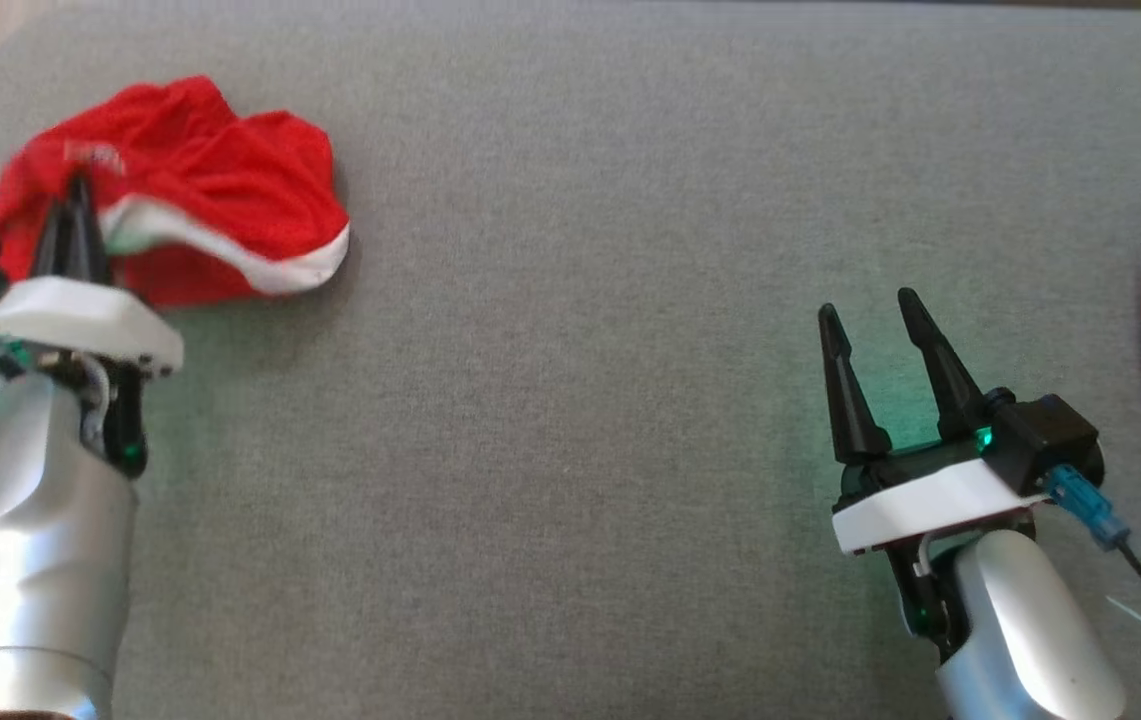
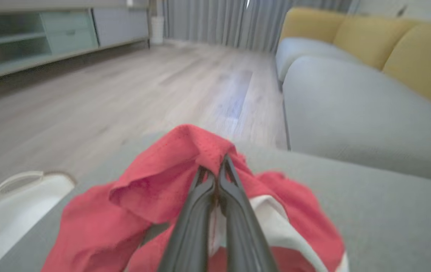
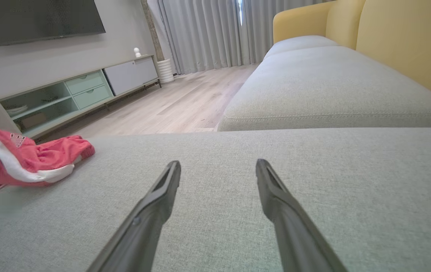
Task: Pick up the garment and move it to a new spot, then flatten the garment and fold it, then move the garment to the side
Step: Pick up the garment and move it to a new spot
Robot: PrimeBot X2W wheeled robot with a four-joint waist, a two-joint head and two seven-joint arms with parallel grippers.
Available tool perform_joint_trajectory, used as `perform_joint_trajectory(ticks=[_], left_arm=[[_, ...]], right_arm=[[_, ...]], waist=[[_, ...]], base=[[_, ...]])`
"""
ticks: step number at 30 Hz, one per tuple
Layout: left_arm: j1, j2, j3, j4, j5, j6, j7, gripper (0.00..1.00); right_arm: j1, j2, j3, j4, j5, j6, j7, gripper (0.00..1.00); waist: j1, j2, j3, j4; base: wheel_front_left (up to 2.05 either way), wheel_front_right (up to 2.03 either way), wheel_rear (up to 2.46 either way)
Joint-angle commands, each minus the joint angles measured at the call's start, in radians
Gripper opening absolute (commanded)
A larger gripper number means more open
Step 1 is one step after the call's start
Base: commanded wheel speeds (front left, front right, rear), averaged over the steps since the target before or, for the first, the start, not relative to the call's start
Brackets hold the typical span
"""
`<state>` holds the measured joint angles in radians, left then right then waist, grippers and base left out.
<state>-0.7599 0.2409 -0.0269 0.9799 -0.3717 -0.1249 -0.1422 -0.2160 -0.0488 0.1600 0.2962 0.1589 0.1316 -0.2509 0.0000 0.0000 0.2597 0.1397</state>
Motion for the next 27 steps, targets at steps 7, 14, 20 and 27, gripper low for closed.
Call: perform_joint_trajectory(ticks=[7,14,20,27], left_arm=[[-0.018,0.055,-0.115,-0.290,-0.027,-0.006,-0.110,0.00],[0.001,0.072,-0.252,-0.536,0.008,-0.006,-0.112,0.00],[-0.024,0.081,-0.407,-0.685,0.018,-0.006,-0.074,0.00],[-0.087,0.042,-0.620,-0.695,-0.008,-0.006,-0.024,0.00]], right_arm=[[0.000,-0.001,0.041,-0.024,0.042,-0.001,-0.011,1.00],[0.005,-0.001,0.049,-0.032,0.072,-0.001,-0.011,1.00],[-0.005,-0.001,0.056,-0.043,0.093,-0.001,-0.011,1.00],[-0.021,-0.001,0.070,-0.056,0.118,-0.001,-0.011,1.00]], waist=[[0.0000,0.0000,-0.073,-0.039],[0.0000,0.0000,-0.082,-0.099],[0.0000,0.0000,-0.063,-0.167],[0.0000,0.0000,-0.018,-0.271]], base=[[0.00,0.00,0.00],[0.00,0.00,0.00],[0.00,0.00,0.00],[0.00,0.00,0.00]])
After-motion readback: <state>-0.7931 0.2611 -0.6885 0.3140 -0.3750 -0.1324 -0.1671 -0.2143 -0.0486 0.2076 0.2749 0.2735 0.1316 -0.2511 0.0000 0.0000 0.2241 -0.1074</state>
